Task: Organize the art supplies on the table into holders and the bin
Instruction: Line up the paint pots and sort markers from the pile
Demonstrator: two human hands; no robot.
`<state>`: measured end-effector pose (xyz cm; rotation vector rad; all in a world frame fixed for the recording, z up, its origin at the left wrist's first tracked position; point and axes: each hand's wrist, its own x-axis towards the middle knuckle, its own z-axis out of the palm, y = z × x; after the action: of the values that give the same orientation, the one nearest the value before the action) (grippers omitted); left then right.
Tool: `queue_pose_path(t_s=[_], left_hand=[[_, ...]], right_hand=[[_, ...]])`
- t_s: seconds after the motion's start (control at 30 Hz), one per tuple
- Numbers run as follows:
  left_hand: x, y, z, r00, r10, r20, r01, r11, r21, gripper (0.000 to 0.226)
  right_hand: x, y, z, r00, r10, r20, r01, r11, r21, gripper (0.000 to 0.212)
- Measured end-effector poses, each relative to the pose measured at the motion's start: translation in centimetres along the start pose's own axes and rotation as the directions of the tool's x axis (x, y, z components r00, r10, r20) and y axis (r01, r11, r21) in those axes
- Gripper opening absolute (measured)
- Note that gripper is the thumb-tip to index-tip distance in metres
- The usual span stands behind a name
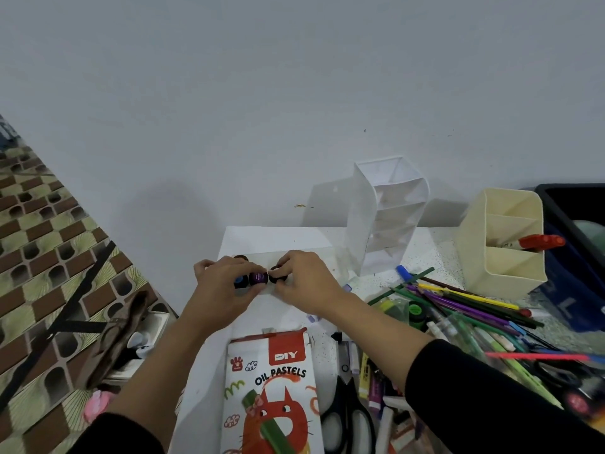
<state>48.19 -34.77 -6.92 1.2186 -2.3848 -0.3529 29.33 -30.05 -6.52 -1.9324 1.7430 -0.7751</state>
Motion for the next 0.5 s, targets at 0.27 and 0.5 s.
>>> queue_pose_path(t_s=[0.27, 0.5], left_hand=[[0.6, -0.3, -0.4, 0.994, -0.009, 0.112, 0.0, 0.996, 0.085, 0.019], [1.0, 0.7, -0.2, 0.987, -0.03, 0.157, 0.007, 0.99, 0.14, 0.032]], right_hand=[[-0.6, 0.2, -1.0, 0.998, 0.038, 0.059, -0.041, 0.998, 0.042, 0.027], [-0.6, 0.3, -0.8, 0.998, 0.053, 0.034, -0.054, 0.998, 0.028, 0.024]])
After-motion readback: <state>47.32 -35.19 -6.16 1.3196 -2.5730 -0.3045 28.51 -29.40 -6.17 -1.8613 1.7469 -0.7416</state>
